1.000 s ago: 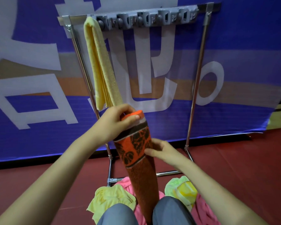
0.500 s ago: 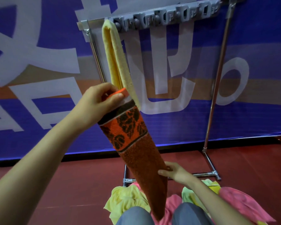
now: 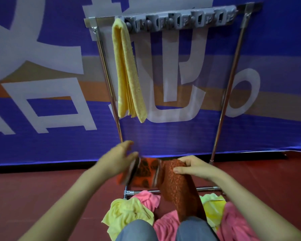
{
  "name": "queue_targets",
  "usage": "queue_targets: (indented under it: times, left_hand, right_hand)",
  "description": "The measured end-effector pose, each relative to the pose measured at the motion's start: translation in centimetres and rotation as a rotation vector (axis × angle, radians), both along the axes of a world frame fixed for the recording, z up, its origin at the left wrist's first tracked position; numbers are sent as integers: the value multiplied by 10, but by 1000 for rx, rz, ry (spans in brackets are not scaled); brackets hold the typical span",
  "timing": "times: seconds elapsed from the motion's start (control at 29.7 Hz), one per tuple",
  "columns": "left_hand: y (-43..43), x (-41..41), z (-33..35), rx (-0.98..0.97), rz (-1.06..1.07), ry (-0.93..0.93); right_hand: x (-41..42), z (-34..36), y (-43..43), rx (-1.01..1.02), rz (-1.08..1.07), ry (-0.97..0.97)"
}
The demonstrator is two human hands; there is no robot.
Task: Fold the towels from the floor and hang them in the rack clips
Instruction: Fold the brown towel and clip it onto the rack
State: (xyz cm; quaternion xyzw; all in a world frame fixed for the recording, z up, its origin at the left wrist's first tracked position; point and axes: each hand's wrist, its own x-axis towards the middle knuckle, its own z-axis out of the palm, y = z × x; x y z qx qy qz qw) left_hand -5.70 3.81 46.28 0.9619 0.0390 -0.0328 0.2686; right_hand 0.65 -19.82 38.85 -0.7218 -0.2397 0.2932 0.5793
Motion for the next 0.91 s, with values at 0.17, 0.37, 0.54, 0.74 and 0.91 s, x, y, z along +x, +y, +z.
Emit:
queue_targets:
  times: [0.17,0.37,0.54,0.74,0.91]
  left_hand:
    - [-52,1,-2,-432,-267,104]
    - [-77,1,14,-766,-337,63]
    - [-84,0,25,-835,-364,36]
    - [-78,0,42,-839,-402,23]
    - [-69,-2,67,-1001,-327,-64]
  right_hand:
    - [-13,49,4,-3,141,-43]
    - [-15,88,-10,114,135,-14]
    - [-17,96,-17,184,164,22]
    - [-15,91,-17,177,124,61]
    - [-18,72,-22,140,113,108]
